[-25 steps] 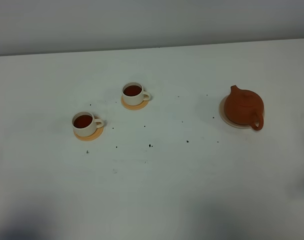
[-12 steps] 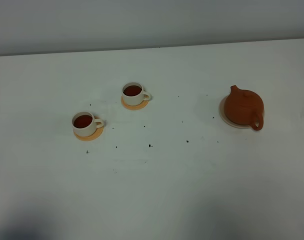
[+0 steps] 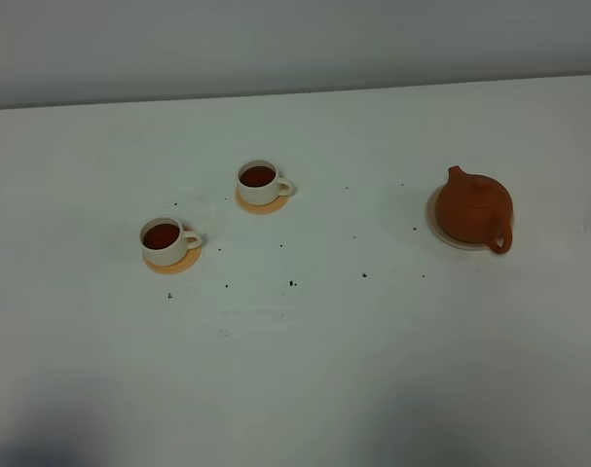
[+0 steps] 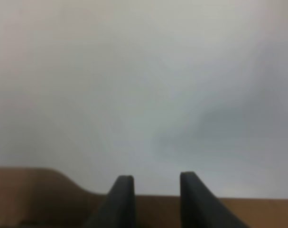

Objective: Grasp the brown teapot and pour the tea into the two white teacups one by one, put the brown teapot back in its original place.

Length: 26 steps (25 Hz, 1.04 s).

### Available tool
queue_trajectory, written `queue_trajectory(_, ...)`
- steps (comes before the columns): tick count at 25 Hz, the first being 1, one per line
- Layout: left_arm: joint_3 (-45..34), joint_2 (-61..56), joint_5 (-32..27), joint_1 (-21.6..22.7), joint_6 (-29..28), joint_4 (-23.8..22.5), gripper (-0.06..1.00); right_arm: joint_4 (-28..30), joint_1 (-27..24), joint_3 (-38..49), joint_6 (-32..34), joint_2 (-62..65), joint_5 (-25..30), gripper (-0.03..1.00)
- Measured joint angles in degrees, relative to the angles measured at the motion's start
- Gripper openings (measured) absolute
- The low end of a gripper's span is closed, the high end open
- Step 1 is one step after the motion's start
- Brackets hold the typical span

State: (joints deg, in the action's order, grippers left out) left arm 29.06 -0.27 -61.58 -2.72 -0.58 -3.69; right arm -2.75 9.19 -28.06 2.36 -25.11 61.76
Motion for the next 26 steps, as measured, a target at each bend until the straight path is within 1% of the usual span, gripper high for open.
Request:
queue_trajectory(5, 0.0, 0.0, 0.0, 0.0, 0.0, 0.0, 0.46, 0.0, -6.3, 0.0, 0.0, 7.2, 0.0, 0.24)
queue_trajectory(10, 0.0, 0.0, 0.0, 0.0, 0.0, 0.0, 0.46, 0.0, -9.9, 0.0, 0.0, 14.6, 0.0, 0.24)
queue_trajectory(17, 0.0, 0.0, 0.0, 0.0, 0.0, 0.0, 0.46, 0.0, -10.1, 0.0, 0.0, 24.7, 0.0, 0.24)
queue_trajectory(26, 0.0, 0.0, 0.0, 0.0, 0.0, 0.0, 0.46, -0.2, -10.4, 0.0, 0.0, 25.5, 0.0, 0.24)
